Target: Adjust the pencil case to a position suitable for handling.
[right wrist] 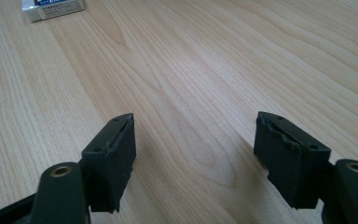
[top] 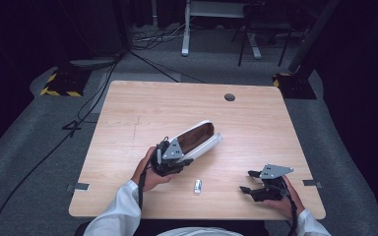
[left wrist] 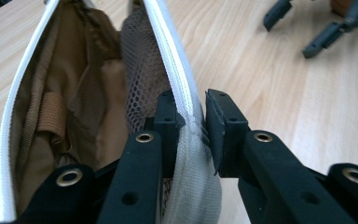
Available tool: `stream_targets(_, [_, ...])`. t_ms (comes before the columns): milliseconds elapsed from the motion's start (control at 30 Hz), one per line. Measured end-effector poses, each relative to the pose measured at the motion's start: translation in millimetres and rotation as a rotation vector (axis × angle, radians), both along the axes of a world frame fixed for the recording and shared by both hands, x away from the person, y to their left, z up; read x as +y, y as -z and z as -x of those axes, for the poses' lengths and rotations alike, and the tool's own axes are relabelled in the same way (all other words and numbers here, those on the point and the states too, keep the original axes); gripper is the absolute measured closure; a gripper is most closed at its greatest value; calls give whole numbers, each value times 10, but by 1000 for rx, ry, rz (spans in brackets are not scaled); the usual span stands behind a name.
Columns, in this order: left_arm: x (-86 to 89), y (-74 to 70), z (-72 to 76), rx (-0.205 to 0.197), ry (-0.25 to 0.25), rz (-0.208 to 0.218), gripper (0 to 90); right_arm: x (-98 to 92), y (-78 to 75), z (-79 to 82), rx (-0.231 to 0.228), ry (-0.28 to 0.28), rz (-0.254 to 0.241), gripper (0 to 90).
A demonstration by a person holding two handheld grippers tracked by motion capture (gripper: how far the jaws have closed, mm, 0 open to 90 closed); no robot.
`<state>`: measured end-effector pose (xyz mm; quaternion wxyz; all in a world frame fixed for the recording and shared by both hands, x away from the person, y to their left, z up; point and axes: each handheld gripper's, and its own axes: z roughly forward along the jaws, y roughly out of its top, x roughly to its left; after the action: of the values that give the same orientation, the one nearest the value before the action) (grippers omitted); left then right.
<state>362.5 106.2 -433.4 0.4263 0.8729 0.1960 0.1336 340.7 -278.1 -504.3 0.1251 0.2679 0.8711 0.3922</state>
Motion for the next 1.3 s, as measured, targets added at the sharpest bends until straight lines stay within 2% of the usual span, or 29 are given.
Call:
stream_targets(33, [0,0,0,0,0,0,721,0,0,0,0,0,0,300])
stream_targets(100, [141,-6,78,-16,-16,-6,694,0,0,0,0,0,0,300])
stream_targets(200, [300,-15,165,-34,-39,9,644,1,0,-2,0,0,0,300])
stream_targets(267, [406,-35,223,-43,-75,31,572,2,0,-2,1,1,0,300])
stream_targets(300, [473,-42,260,-41,-87,51,569,2,1,-2,1,1,-2,300])
stream_targets(367, [568,-48,320,-53,-124,53,500,2,0,-2,1,1,0,300])
stream_targets(433, [658,-39,359,-58,-155,65,471,3,1,-3,1,1,-2,300])
stream_targets(467, [724,-26,374,-54,-191,74,459,3,1,-2,1,1,-2,300])
stream_targets(600, [938,21,355,-38,-306,100,407,3,1,-2,1,1,-2,300])
stream_targets(733, [1077,104,243,2,-360,113,385,3,1,-2,1,0,-1,300])
stream_targets(800, [1108,167,158,27,-369,110,397,2,1,-3,1,0,-1,300])
stream_targets(900, [1077,261,31,57,-358,88,441,3,1,-3,1,0,-2,300])
stream_targets(933, [1063,286,-15,74,-348,92,451,2,1,-3,1,0,-1,300])
stream_targets(1033, [1007,332,-137,75,-331,78,528,2,1,-3,1,0,-1,300])
stream_targets(1067, [987,347,-173,92,-315,85,551,2,1,-3,1,0,-1,300])
stream_targets(1133, [942,368,-240,85,-303,73,570,3,1,-3,1,0,-2,300])
stream_targets(1200, [905,379,-302,98,-282,93,596,3,1,-2,1,0,-1,300])
stream_targets(1233, [883,382,-330,86,-279,86,613,2,0,-1,0,-2,0,299])
stream_targets(1300, [838,383,-380,104,-258,99,640,1,0,-1,0,-3,0,300])
